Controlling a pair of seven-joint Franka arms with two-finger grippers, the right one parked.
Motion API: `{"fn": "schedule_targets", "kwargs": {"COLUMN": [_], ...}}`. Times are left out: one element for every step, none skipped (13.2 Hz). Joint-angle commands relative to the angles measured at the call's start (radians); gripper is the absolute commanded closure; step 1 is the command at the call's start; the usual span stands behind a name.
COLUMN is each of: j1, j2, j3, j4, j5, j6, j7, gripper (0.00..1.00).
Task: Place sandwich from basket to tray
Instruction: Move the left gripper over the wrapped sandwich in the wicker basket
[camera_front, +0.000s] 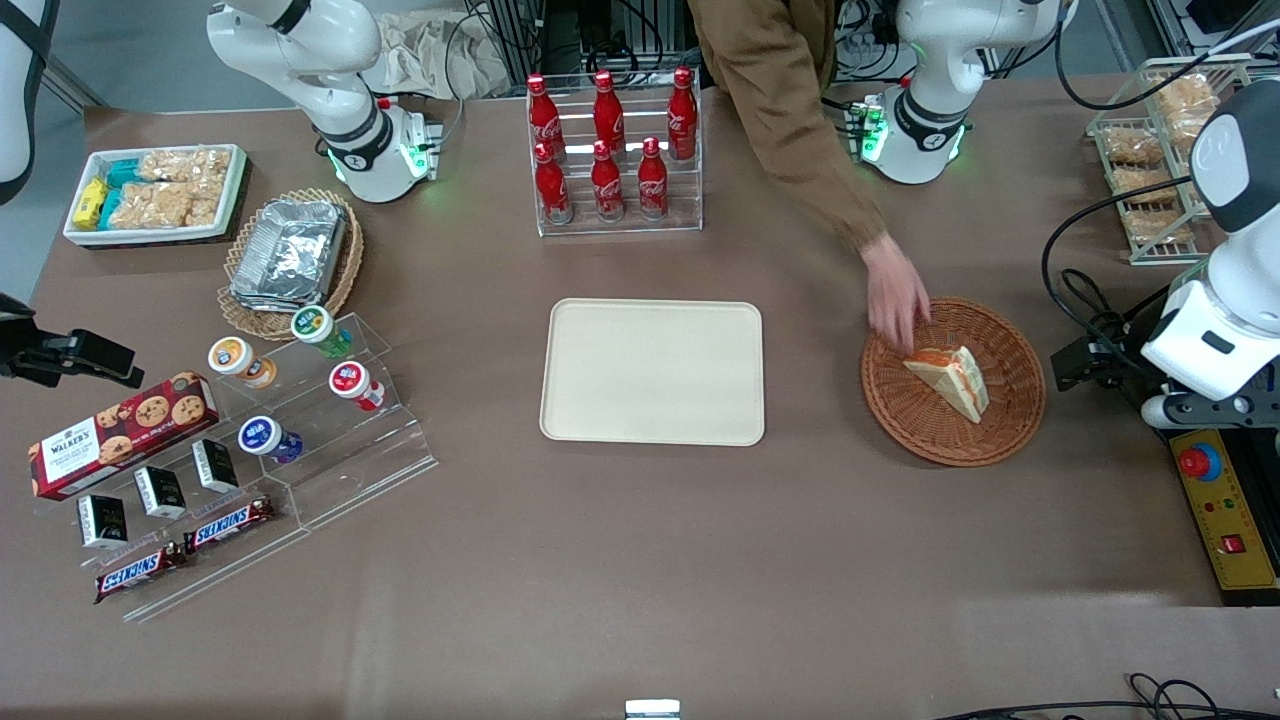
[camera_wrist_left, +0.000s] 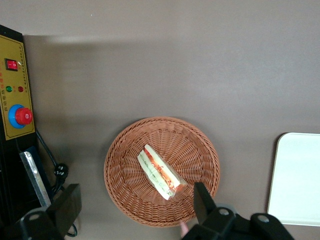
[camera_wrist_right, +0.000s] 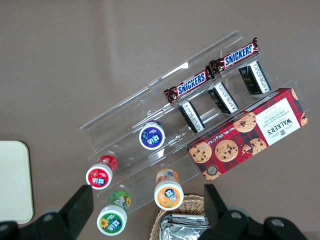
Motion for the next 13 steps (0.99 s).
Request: {"fn": "schedule_targets", "kwargs": {"j1": [0.003,0.003,0.0,-0.001,-0.005,-0.002,-0.001,-0.001,-0.001,-0.005,-0.006,-0.006,-0.006], "j2": [-0.003,-0.003,-0.003,-0.007,-0.026,-0.062,-0.113,-0.171,-0.211,-0.219,-0.204,-0.178,-0.156], "j3": [0.0,-0.002,-0.002,-0.002,-0.002,-0.002,-0.002,-0.002,-0.002,-0.003,-0.006,-0.022,-0.026], "j4": [0.025,0.026,0.012,-0.02,-0.081,-0.141,-0.243,-0.367,-0.479,-0.548,-0.566,-0.571,-0.578], "j5": [-0.013,-0.011,-0.01,0.001,-0.001,-0.01,-0.016,-0.027,-0.03,-0.028,-0.028,-0.027,-0.027], "j6": [-0.024,-0.031,-0.044,-0.065,-0.053,-0.006,0.075,0.188,0.296,0.362,0.381,0.384,0.384], "j7": [0.01,0.012,-0.003,-0.007,-0.028,-0.066,-0.108,-0.176,-0.285,-0.371,-0.442,-0.499,-0.546], "gripper": [0.0,0.0,0.0,0.0,0.0,0.0,0.0,0.0,0.0,0.0,0.0,0.0,0.0]}}
